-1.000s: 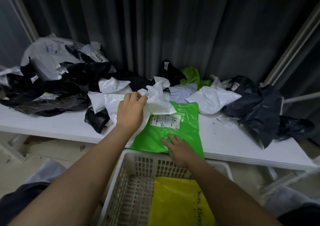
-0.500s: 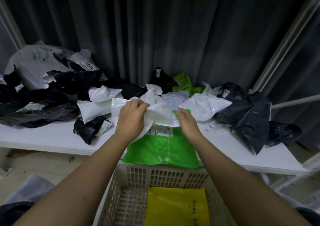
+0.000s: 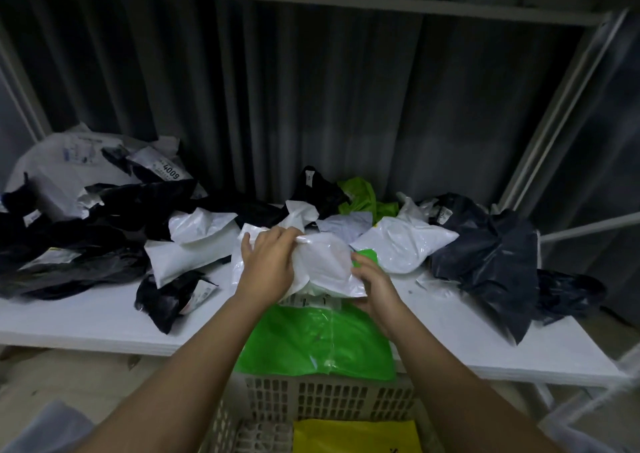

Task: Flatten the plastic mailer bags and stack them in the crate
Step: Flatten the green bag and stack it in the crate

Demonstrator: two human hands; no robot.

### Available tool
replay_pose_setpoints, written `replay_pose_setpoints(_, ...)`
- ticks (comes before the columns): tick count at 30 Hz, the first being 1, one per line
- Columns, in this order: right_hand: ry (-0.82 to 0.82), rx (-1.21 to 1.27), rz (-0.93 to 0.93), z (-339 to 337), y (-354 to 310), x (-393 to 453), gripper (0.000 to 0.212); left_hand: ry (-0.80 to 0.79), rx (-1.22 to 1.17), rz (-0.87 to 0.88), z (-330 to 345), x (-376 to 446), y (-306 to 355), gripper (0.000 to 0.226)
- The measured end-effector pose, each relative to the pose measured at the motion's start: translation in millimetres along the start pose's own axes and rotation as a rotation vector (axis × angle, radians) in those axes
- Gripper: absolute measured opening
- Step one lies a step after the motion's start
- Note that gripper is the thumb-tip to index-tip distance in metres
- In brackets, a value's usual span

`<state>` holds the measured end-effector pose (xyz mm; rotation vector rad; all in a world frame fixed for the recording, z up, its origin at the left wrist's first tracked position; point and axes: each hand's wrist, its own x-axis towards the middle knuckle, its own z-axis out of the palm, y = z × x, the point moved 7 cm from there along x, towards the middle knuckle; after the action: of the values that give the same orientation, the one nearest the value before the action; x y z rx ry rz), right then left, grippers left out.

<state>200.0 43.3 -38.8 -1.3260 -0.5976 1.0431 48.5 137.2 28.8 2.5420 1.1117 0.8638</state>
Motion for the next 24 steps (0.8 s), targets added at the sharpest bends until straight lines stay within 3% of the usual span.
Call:
replay_pose_setpoints(6,-0.111,-0.167,-0.263,0.7,-43.4,-15.6,0.057,-0.082,-0.064,-0.144,-2.7,25.1,-10.9,0.027)
replay_pose_setpoints(10,-0.218,-0.310,-0.367,9.2,-66.9,-20.0,0.047,-0.127,-0.278,-0.199,-3.3,35.1,-22.5,0.019)
replay_pose_setpoints(13,-0.060,-0.543,-0.544,8.3,-81.1,-14.7,0.028,-0.164,-0.372,-0.191,-3.6,34.4,-22.1,0.019)
replay_pose_setpoints(17,0.108,-0.482,-0.613,2.3,-91.2,-6.4,0.013,-0.126,-0.487,-0.235,-6.0,32.9,-31.5,0.013)
replay_pose_setpoints(19,0.224,-0.377,-0.589,-5.8,-93.9,-1.2,0.009,-0.132,-0.558,-0.304,-8.1,26.9,-37.6,0.027)
replay_pose_setpoints(22,0.334,-0.271,-0.493,-15.8,-94.4,5.9,0.008,-0.125,-0.874,-0.472,-9.6,15.1,-46.8,0.058)
replay_pose_setpoints(24,0.377,-0.244,-0.463,-20.1,-95.3,8.9,0.014,-0.124,-1.059,-0.568,-5.0,5.7,-53.0,0.059)
